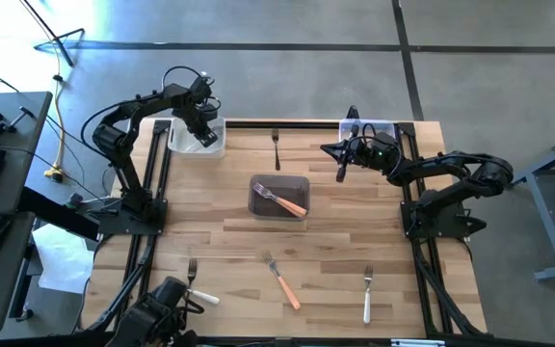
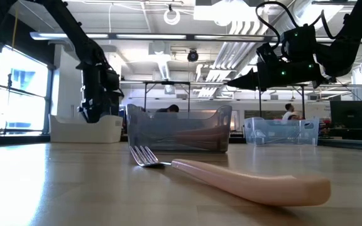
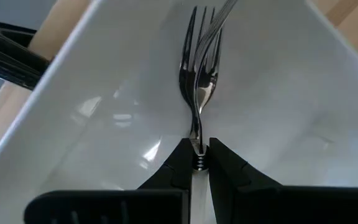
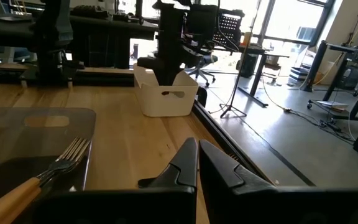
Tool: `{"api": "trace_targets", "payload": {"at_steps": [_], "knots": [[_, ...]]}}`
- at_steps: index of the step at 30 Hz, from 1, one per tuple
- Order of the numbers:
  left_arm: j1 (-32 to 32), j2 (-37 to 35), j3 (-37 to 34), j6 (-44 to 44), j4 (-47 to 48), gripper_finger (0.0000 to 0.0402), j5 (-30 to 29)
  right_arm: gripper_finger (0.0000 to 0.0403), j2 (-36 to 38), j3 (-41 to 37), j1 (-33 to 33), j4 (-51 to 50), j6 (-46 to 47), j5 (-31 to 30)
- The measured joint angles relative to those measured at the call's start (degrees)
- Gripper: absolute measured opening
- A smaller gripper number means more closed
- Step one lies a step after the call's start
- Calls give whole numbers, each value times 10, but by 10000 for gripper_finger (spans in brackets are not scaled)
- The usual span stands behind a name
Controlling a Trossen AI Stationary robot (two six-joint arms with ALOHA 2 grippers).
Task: Sort silverware by color (type)
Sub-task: Put the top white fork into the white bin, then put the orange fork into the black bin
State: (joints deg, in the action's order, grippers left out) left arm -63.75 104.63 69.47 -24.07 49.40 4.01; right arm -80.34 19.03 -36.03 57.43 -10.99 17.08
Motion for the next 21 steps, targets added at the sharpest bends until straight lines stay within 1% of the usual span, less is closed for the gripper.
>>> {"api": "trace_targets", "payload": {"at_steps": [2, 3, 10, 13, 17, 19, 21], "knots": [[0, 5, 0, 5, -1, 13, -2, 0, 0, 0, 0, 0, 0, 0], [0, 6, 0, 9, -1, 20, -5, 0, 0, 0, 0, 0, 0, 0], [4, -10, 0, 15, -4, 114, -20, 0, 0, 0, 0, 0, 0, 0], [5, -28, 0, 25, 2, 140, -28, 0, 0, 0, 0, 2, 0, 0], [16, -75, 0, 37, 5, 149, -35, 0, 0, 0, 0, 12, -10, 0], [29, -107, -3, 44, -6, 141, -35, 0, 0, 5, 0, 10, -5, 0], [48, -146, -21, 51, -40, 128, -33, 0, 0, 14, 0, 4, 6, 1]]}}
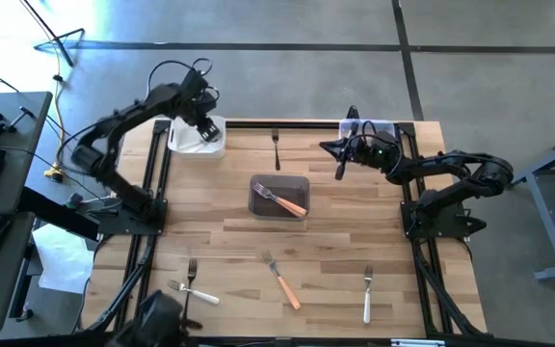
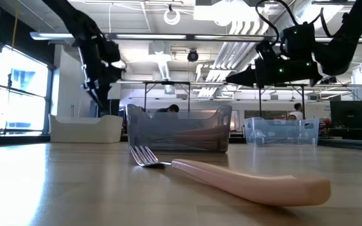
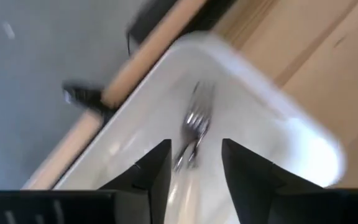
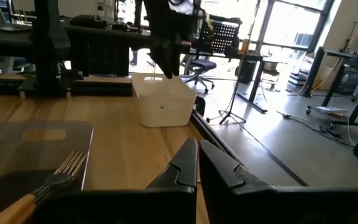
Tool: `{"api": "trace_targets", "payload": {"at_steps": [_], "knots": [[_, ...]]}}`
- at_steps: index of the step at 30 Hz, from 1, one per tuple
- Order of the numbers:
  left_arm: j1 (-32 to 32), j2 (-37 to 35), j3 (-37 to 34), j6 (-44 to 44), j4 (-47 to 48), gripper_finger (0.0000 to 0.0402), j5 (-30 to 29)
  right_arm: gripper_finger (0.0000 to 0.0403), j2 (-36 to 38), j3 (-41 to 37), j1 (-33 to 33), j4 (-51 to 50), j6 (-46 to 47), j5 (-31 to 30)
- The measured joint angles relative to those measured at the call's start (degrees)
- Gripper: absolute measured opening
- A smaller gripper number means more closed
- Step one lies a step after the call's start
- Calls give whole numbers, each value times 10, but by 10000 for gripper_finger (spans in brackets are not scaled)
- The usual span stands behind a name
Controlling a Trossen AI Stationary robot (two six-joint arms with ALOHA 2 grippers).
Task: Sort silverware by color (type)
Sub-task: Put the orange fork into the black bin
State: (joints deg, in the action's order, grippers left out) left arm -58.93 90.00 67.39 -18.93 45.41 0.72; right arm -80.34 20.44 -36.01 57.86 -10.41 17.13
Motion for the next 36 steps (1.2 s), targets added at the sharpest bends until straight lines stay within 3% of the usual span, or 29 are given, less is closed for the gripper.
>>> {"api": "trace_targets", "payload": {"at_steps": [10, 16, 21, 27, 30, 36], "knots": [[136, -220, -252, 67, -340, 47, 52, 0, 0, 81, 48, -157, 4, -10], [227, -306, -365, 93, -413, 6, 52, 0, 0, 147, 115, -322, -24, -122], [300, -346, -405, 128, -412, 2, 51, 0, 0, 121, 145, -319, -14, -126], [402, -356, -410, 144, -419, 0, 36, 0, 0, 32, 176, -165, 64, -127], [452, -356, -410, 148, -424, 0, 29, 0, 2, 9, 216, -140, 101, -170], [549, -346, -412, 195, -459, 0, -51, 0, 2, 25, 321, -212, 162, -275]]}}
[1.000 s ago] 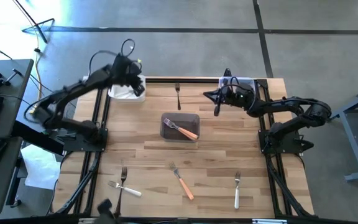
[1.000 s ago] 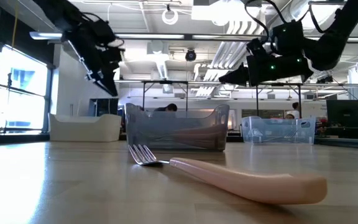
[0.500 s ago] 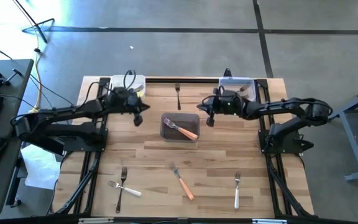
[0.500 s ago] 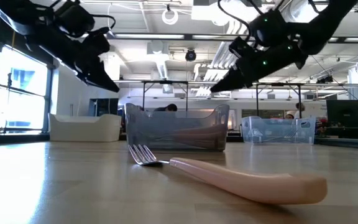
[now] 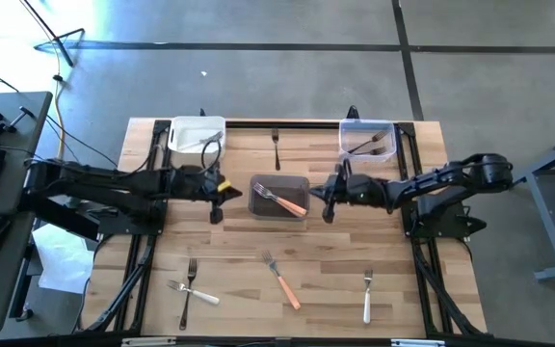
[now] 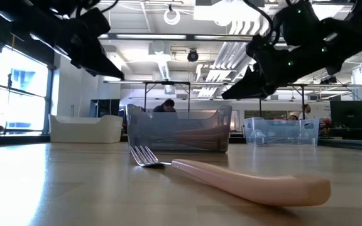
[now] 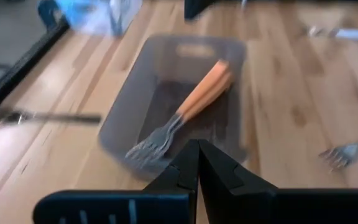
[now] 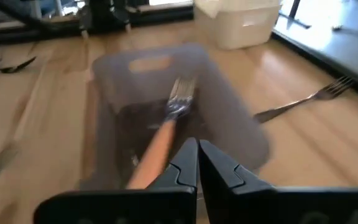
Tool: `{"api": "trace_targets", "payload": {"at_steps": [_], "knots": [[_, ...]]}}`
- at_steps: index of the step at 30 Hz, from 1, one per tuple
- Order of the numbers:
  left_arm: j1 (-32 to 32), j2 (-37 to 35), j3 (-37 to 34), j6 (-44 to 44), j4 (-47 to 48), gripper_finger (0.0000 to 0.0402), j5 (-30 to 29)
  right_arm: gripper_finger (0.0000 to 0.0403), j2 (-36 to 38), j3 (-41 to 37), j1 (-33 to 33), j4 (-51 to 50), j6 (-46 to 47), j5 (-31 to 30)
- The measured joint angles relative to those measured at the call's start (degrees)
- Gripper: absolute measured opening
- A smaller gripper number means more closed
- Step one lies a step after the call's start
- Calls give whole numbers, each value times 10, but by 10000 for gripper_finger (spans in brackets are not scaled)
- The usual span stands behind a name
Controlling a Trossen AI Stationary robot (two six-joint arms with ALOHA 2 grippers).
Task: Sort silverware by color (type)
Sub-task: Put the orange fork into the black bin
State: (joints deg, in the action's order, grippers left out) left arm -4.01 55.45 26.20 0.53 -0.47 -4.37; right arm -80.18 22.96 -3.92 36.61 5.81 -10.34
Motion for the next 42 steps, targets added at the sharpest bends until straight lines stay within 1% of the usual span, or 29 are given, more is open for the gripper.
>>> {"api": "trace_targets", "payload": {"at_steps": [2, 4, 8, 12, 16, 20, 23, 25, 28, 31, 36, 39, 42], "knots": [[28, 4, -15, 5, -55, 0, -21, 0, 0, 17, 33, -44, 23, -24], [47, 5, -44, 18, -129, 0, -22, 0, 0, 42, 63, -106, 51, -36], [71, 5, -104, 54, -283, 0, -27, 0, 0, 109, 109, -266, 133, -63], [83, 6, -152, 63, -369, 0, -66, 0, 0, 182, 145, -423, 219, -65], [83, 6, -174, 58, -386, 0, -102, 0, -3, 249, 180, -534, 288, -72], [83, 6, -177, 46, -389, 0, -128, 0, -31, 324, 205, -615, 347, -93], [83, 6, -177, 31, -394, 0, -146, 0, -78, 386, 214, -658, 404, -92], [81, 6, -177, 24, -395, 0, -161, 0, -120, 432, 216, -689, 434, -73], [81, 6, -177, 43, -416, 0, -204, 6, -185, 504, 221, -744, 477, -40], [81, 5, -177, 29, -419, 0, -207, 32, -251, 582, 231, -784, 498, 1], [81, 3, -177, 9, -427, 0, -211, 113, -362, 715, 247, -847, 535, 39], [81, 2, -177, -7, -428, 0, -237, 158, -427, 791, 253, -890, 559, 51], [81, 2, -177, -18, -426, 0, -276, 181, -485, 859, 254, -926, 572, 57]]}}
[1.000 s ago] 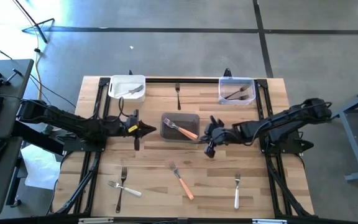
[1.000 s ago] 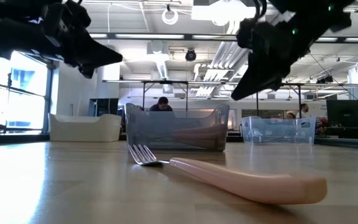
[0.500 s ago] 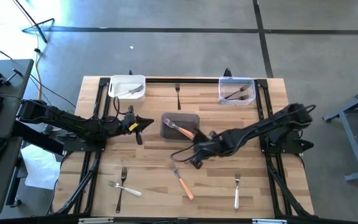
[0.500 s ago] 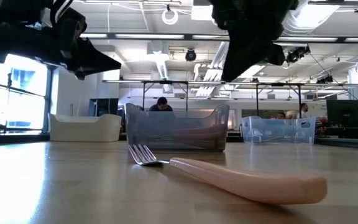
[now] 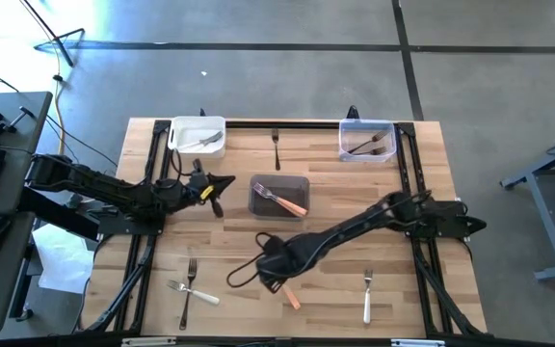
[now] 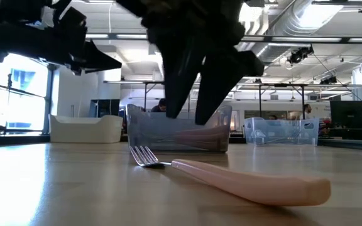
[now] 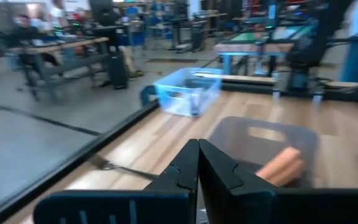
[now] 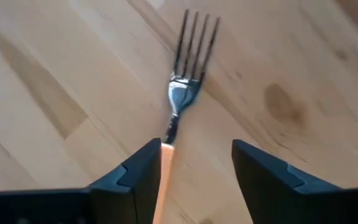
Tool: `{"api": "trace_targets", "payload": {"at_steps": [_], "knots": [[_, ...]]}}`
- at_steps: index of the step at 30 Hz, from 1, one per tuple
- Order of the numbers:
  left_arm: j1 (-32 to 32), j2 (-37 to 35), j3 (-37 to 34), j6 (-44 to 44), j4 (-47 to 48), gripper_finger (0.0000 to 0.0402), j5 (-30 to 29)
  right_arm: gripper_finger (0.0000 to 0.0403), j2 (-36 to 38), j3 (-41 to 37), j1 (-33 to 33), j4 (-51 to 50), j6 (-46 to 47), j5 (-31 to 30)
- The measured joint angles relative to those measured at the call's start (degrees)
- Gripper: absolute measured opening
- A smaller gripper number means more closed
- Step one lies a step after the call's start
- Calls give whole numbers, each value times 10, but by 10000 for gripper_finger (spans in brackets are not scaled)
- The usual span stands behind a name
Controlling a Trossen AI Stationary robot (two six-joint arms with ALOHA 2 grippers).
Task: Sort silverware by color (type)
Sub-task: Put the orange fork into the black bin
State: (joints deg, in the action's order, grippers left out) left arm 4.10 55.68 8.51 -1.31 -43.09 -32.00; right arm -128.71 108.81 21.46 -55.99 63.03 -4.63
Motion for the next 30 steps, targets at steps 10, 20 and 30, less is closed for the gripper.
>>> {"api": "trace_targets", "payload": {"at_steps": [10, 20, 30], "knots": [[-1, -20, 0, -39, -1, 0, -32, 162, -97, 105, -6, -47, 12, 37], [-2, -47, 0, -44, 2, 0, -32, 70, -116, 105, -8, -56, -30, 50], [-2, -49, 0, -34, 4, 0, -32, 17, -71, 151, -45, -121, -131, 43]]}}
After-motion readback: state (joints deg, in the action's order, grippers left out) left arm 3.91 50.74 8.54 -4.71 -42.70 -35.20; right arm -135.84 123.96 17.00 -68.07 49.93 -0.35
